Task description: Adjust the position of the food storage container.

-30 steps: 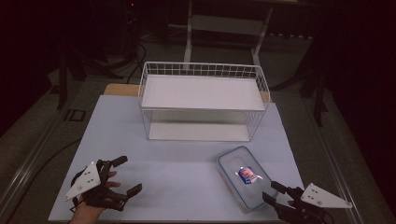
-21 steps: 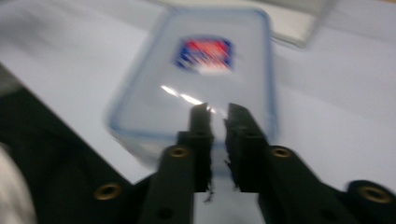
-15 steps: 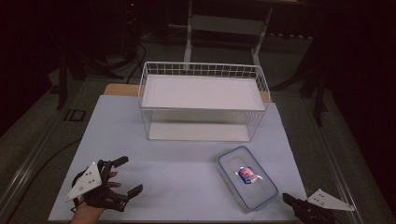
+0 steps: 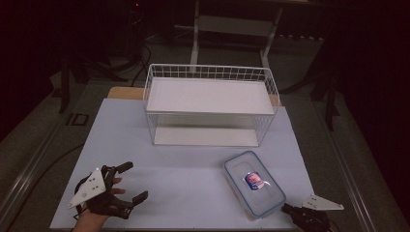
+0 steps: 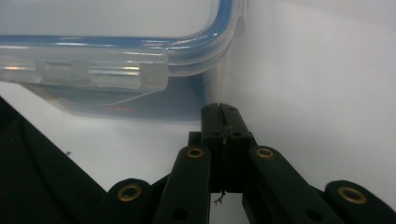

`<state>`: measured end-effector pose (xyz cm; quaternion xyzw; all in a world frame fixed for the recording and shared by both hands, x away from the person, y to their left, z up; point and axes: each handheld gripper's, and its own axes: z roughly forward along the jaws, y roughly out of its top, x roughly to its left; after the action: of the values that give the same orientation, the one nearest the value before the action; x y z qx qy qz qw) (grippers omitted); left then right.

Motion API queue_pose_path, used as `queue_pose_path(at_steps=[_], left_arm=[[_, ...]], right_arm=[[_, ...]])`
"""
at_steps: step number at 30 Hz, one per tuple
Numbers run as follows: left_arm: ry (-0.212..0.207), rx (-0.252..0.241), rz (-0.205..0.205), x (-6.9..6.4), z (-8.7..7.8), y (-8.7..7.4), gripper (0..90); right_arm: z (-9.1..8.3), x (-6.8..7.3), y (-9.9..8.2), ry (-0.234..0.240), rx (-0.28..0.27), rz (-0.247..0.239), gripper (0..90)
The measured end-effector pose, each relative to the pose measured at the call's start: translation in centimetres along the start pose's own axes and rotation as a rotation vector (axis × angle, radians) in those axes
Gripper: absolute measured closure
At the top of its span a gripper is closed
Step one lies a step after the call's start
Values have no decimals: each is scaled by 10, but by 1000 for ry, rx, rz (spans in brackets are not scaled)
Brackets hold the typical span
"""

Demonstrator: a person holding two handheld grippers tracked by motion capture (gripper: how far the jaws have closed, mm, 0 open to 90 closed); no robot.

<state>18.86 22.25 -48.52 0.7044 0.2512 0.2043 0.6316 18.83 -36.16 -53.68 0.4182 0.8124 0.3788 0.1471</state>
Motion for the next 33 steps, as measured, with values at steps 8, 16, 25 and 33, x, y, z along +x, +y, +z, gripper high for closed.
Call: queue_pose_path(at_steps=[8,16,25,33], left_arm=[[0,0,2,-1,0,0,6],[3,-1,3,-1,-1,0,6],[3,0,4,-1,0,1,6],[6,1,6,-1,-1,0,6]], right_arm=[[9,11,9,67,14,-82,900],[18,4,24,40,1,-104,900],[24,20,31,130,-3,-154,900],[18,24,26,187,35,-171,900]])
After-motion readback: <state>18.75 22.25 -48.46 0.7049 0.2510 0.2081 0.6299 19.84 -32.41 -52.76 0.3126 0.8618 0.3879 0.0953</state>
